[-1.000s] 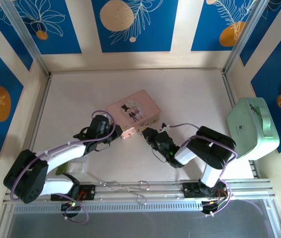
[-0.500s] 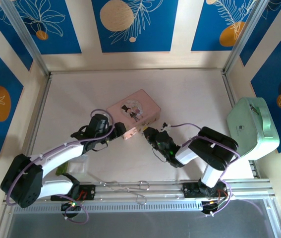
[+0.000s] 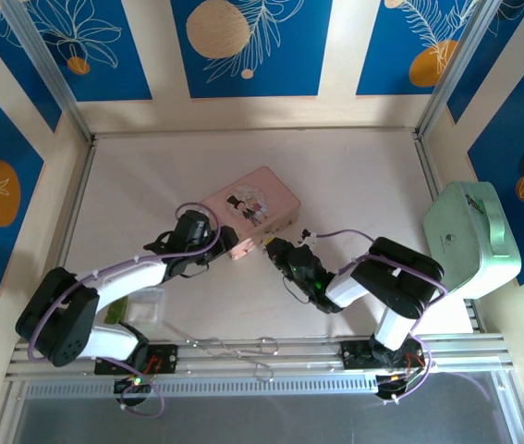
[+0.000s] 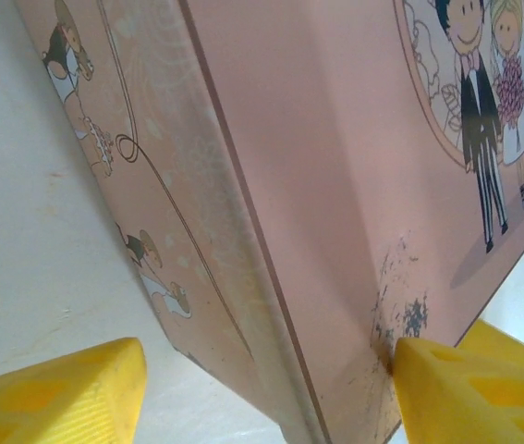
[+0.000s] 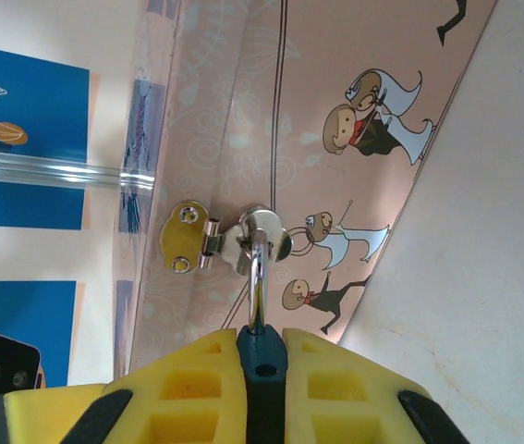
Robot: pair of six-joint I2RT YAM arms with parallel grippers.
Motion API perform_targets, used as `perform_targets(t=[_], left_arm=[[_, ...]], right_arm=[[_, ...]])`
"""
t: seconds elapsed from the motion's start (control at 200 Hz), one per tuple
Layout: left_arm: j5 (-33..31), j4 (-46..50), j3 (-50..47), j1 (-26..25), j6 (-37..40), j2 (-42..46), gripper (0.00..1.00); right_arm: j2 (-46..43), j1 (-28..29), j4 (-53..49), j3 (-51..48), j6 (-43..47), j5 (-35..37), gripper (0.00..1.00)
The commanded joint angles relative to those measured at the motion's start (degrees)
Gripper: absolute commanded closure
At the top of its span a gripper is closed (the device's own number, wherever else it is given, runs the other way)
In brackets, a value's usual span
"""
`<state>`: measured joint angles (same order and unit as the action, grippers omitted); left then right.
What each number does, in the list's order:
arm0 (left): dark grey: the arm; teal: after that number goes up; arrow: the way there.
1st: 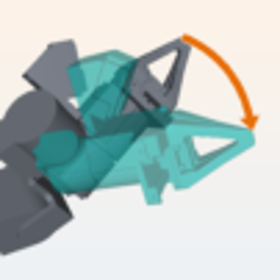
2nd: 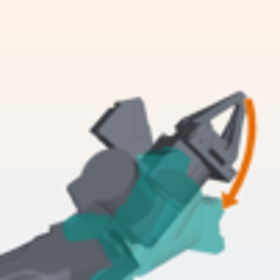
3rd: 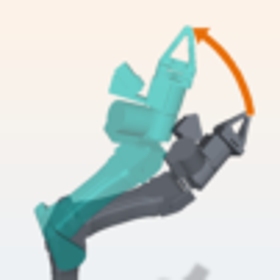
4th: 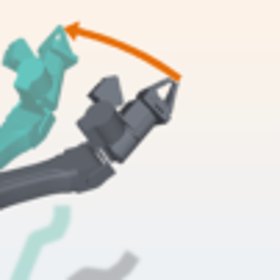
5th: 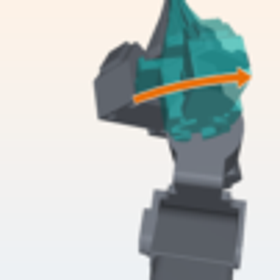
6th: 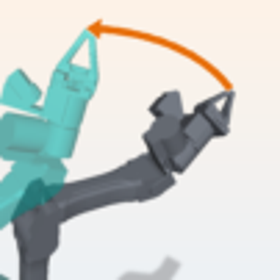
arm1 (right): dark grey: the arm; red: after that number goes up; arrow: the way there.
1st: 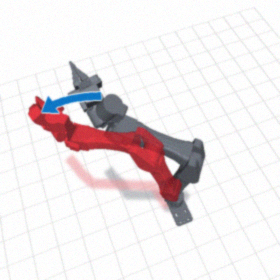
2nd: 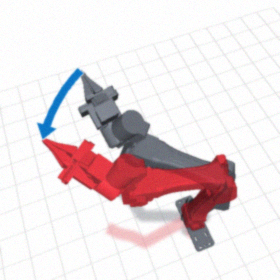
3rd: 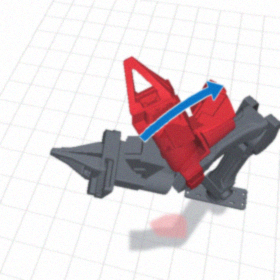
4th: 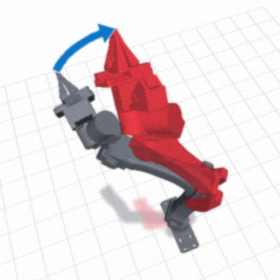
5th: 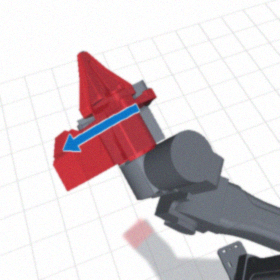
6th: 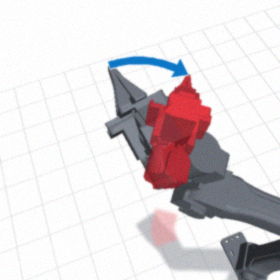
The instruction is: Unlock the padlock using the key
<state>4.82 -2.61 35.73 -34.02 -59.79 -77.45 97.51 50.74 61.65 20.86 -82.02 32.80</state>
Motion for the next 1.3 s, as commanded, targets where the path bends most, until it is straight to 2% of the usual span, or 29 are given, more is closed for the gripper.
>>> perform_targets(t=[0.0, 0.22, 0.385, 0.515, 0.675, 0.865, 1.0, 1.06, 1.181, 1.296], left_arm=[[-2.06, 1.80, -0.51, -0.44, -1.79, -0.19, 0.34], [-3.50, 5.02, -1.27, -0.45, -1.22, 0.81, 0.37], [-3.24, 5.21, -1.55, -0.43, -1.23, 0.07, 0.38], [-3.17, 5.77, -1.28, -0.43, -0.81, 0.10, 0.38], [-2.98, 6.33, -0.83, -0.30, -0.13, 0.10, 0.39], [-2.80, 6.79, -0.66, -0.26, 0.54, 0.18, 0.40], [-2.63, 6.78, -0.59, -0.24, 1.14, -0.06, 0.41], [-2.76, 7.32, -0.38, -0.25, 1.51, -0.40, 0.41], [-2.24, 7.70, 0.24, -0.08, 2.02, -0.97, 0.42], [-1.58, 7.51, 0.96, -0.06, 2.47, -1.18, 0.43]], right_arm=[[-2.86, 0.93, 1.24, -0.90, 1.25, 3.67, 1.00], [-7.99, 3.54, -5.21, -2.52, 1.32, 6.70, 1.00], [-6.97, 3.92, -2.78, -4.89, -0.04, 7.29, 1.00], [-6.12, 3.01, -2.70, -4.83, 0.31, 5.63, 1.00], [-5.34, 0.87, -3.40, -4.12, 3.44, -0.15, 1.00], [-6.73, -3.38, -3.49, -5.99, 7.05, -7.86, 0.75], [-9.04, -7.55, -5.87, -6.69, 10.37, -14.40, 0.62], [-10.53, -9.18, -7.99, -6.68, 11.79, -16.09, 0.60], [-15.84, -13.04, -19.66, -3.63, 16.64, -21.05, 0.49], [-23.24, -12.37, -33.93, 0.66, 27.60, -20.61, 0.53]])
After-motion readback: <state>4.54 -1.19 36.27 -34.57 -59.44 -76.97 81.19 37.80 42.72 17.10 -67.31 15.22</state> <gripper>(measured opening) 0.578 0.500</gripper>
